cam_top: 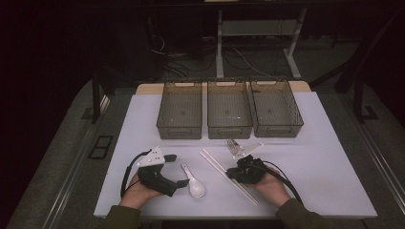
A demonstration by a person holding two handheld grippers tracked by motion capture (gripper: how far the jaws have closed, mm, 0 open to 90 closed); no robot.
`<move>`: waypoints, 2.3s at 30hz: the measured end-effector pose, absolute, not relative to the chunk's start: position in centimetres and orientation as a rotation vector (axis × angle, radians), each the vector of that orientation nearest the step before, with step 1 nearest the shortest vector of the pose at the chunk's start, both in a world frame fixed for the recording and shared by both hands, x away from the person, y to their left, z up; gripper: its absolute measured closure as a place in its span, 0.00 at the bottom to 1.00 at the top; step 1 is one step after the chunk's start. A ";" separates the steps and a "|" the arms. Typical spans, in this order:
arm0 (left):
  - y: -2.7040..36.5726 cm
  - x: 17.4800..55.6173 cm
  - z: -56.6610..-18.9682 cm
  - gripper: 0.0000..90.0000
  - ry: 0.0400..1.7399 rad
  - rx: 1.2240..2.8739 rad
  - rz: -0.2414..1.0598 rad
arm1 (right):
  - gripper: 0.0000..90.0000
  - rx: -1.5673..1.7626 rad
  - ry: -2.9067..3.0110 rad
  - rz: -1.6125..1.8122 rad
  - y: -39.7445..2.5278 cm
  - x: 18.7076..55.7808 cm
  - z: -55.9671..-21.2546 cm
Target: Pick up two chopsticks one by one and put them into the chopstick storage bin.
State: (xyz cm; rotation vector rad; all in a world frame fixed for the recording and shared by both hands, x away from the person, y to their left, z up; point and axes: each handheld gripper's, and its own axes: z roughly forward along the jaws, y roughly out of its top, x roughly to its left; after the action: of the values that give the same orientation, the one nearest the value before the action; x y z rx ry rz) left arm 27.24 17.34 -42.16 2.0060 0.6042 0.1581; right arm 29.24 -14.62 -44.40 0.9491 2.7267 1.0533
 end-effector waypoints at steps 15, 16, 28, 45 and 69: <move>17.3 27.2 -42.1 0.00 0.603 2.010 0.160 | 0.93 0.974 2.660 0.994 -14.3 28.6 -44.3; 17.3 27.2 -42.1 0.00 0.603 2.010 0.160 | 0.93 0.976 2.659 0.998 -14.3 28.6 -44.3; 17.3 27.2 -42.1 0.00 0.602 2.011 0.161 | 0.95 1.035 2.578 1.045 -14.5 27.9 -44.8; 17.3 27.2 -42.1 0.00 0.595 2.009 0.163 | 0.95 1.077 2.560 1.155 -16.0 28.4 -43.1; 17.1 27.4 -42.3 0.00 0.555 2.013 0.175 | 0.95 1.085 2.479 1.315 -19.4 29.5 -39.3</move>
State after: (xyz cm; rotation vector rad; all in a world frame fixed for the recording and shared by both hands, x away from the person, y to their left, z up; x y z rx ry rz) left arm 27.39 17.05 -42.25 2.0127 0.5553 0.1746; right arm 29.54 -19.40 -39.32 1.0849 2.4793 1.3152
